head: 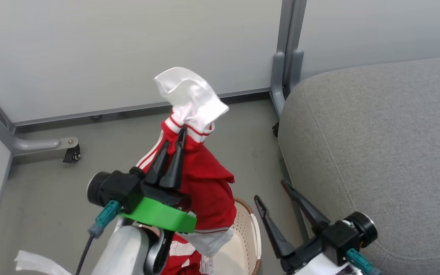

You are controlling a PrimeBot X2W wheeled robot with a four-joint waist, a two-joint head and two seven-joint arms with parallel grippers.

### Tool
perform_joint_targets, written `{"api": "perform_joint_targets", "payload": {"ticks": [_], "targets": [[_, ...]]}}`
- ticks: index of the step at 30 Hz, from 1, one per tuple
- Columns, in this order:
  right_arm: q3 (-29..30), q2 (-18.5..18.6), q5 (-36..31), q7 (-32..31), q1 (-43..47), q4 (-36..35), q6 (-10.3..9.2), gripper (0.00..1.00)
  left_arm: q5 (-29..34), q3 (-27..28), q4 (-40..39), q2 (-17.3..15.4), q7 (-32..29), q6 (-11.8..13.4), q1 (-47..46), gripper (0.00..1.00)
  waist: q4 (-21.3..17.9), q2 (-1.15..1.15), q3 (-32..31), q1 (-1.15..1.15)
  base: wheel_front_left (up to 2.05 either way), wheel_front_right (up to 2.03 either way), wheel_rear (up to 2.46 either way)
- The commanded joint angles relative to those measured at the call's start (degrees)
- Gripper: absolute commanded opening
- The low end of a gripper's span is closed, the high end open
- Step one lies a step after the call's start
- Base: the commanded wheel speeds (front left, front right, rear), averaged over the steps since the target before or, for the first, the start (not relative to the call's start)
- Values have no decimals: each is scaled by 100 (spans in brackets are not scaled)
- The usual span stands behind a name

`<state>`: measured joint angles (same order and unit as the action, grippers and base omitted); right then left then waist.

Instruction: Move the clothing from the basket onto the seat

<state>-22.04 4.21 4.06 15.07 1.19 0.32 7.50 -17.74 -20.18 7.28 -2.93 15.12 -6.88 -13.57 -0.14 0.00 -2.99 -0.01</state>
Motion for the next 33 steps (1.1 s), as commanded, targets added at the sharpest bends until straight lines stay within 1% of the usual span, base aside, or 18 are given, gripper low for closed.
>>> {"api": "perform_joint_targets", "payload": {"ticks": [1, 5, 8, 11, 12, 19, 22, 25, 26, 27, 28, 33], "targets": [[-151, 2, -20, 17, -138, 102, -2, 100, -161, -189, -65, 0, 5, 105, -195, 0, -1, 0, 0, 1, 0, 0, 0], [-440, -52, 18, 16, -416, 293, -2, 100, -464, -758, -76, -1, 5, 361, -512, 0, -36, 0, 13, 1, 0, 0, 0], [-514, -83, -9, 17, -634, 426, -2, 100, -661, -1147, -49, -1, 5, 503, -723, 0, -61, 0, 24, 1, 0, 0, 0], [-405, -111, -76, 17, -797, 529, -2, 100, -935, -1487, -82, -3, 4, 585, -913, 0, -80, 0, 53, 1, 0, 0, 0], [-374, -128, -173, 17, -905, 494, -2, 100, -1074, -1677, -62, -2, 5, 643, -990, 0, -87, 0, 76, 1, 0, 0, 0], [-36, -127, -182, 17, -901, 501, -2, 100, -1417, -2240, 69, -1, 4, 810, -1156, 0, -79, 0, 108, 1, 0, 0, 0], [173, -123, -94, 17, -811, 682, -2, 100, -1550, -2456, 178, -2, 5, 903, -1204, 0, -67, 0, 103, 1, 0, 0, 0], [218, -132, -13, 16, -786, 864, -2, 100, -1694, -2633, 291, -2, 4, 949, -1240, 0, -54, 0, 103, 1, 0, 0, 0], [189, -130, -15, 17, -787, 946, -2, 56, -1738, -2695, 328, -3, 5, 968, -1261, 0, -48, 0, 104, 1, 0, 0, 0], [173, -129, -17, 17, -795, 993, -2, 39, -1765, -2749, 363, -2, 4, 984, -1274, 0, -46, 0, 105, 1, 0, 0, 0], [165, -126, 26, 17, -802, 1044, -2, 0, -1799, -2794, 394, -2, 5, 997, -1300, 0, -43, 0, 109, 1, 0, 0, 0], [174, -126, 226, 16, -811, 1238, -2, 0, -1694, -2871, 599, -1, 5, 1063, -1425, 0, -52, 0, 144, 1, 0, 0, 0]]}}
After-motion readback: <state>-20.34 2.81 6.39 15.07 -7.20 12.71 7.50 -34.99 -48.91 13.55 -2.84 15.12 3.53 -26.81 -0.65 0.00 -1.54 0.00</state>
